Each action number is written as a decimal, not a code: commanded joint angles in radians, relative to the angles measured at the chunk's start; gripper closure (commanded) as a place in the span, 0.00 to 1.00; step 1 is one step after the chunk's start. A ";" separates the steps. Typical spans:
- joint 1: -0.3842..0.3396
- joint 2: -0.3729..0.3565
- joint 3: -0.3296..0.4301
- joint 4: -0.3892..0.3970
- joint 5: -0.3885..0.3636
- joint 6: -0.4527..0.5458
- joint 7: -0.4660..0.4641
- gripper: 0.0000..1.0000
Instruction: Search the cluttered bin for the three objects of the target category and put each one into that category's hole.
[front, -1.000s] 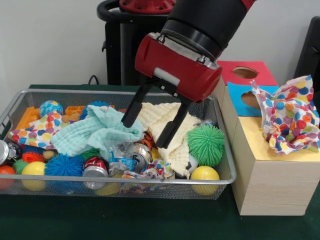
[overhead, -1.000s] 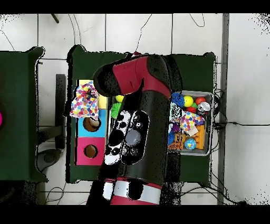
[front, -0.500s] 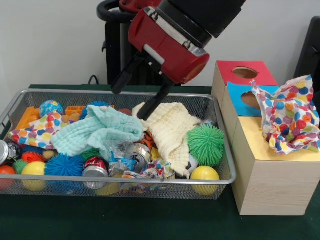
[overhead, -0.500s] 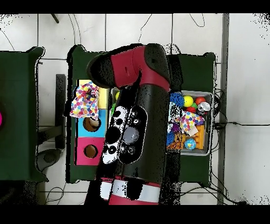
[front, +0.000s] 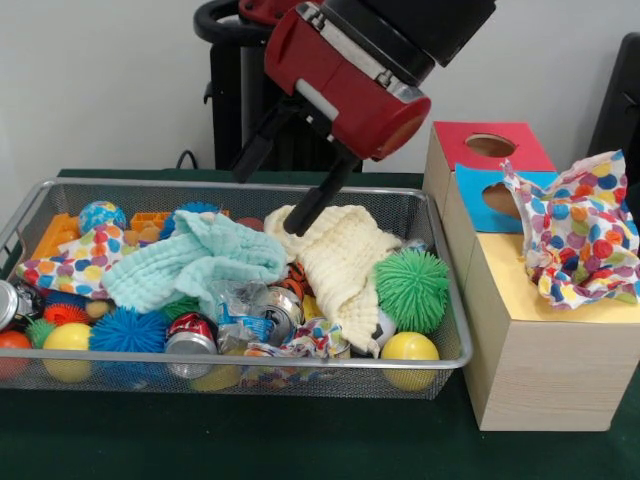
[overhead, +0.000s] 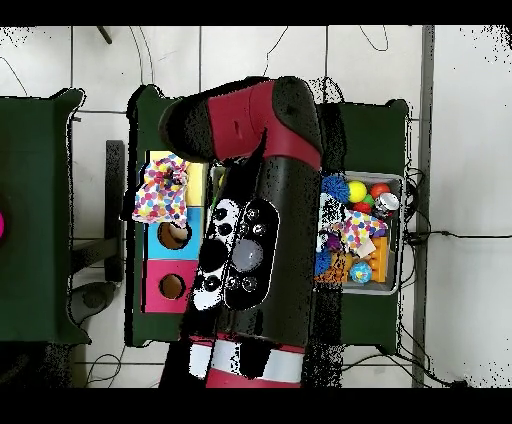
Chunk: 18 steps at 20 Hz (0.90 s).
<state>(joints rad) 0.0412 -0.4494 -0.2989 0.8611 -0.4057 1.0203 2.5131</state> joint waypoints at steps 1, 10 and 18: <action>-0.030 0.033 0.119 0.063 0.081 0.052 -0.014 0.00; -0.069 0.042 0.167 0.128 0.209 -0.008 0.036 0.00; -0.061 0.052 0.143 0.167 0.293 -0.018 0.136 0.00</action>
<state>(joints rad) 0.0079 -0.4442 -0.2534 0.8754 -0.1784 1.0203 2.5131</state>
